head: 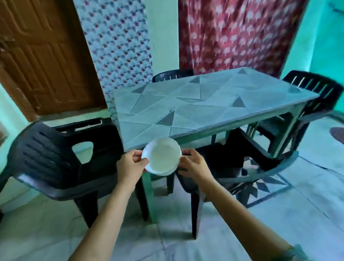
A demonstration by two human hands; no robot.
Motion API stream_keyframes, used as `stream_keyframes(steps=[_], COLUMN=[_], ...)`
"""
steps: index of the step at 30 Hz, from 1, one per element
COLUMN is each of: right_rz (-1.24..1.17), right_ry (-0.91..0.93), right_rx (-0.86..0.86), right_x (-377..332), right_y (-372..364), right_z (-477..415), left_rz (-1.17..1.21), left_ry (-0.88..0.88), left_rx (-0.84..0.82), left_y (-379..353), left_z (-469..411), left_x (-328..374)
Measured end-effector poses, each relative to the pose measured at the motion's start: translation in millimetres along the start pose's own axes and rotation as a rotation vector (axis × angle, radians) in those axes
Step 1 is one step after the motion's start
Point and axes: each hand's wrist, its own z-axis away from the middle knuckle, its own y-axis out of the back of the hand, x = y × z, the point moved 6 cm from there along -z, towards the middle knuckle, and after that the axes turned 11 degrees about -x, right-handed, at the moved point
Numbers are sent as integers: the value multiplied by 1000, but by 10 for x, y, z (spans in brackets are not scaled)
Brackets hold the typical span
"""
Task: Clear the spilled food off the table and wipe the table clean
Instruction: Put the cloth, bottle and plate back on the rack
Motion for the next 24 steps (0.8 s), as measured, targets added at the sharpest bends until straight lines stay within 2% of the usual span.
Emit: stream_keyframes(steps=[8,12,15,19,24], right_rz=[-54,-59,-69,-64,-11], right_ry=[-3,2,16,-19,-48], right_rx=[177,176,157,94,85], right_x=[-408,-507,-563,-638,-787], right_y=[1880,2694,3215,3811,4207], right_z=[-632,-964,-1262,-1688,-2262], left_rz=[-74,-92,-110,-79,-78], left_ry=[-108,-104,-109,-25,37], left_rx=[-143,-160,-104,-38,63], left_y=[-1700,-2439,-2887,-3344,-3559], left_z=[-1116,-1486,-1728,-1907,-2205], left_x=[1016,1386,1585,1811,2077])
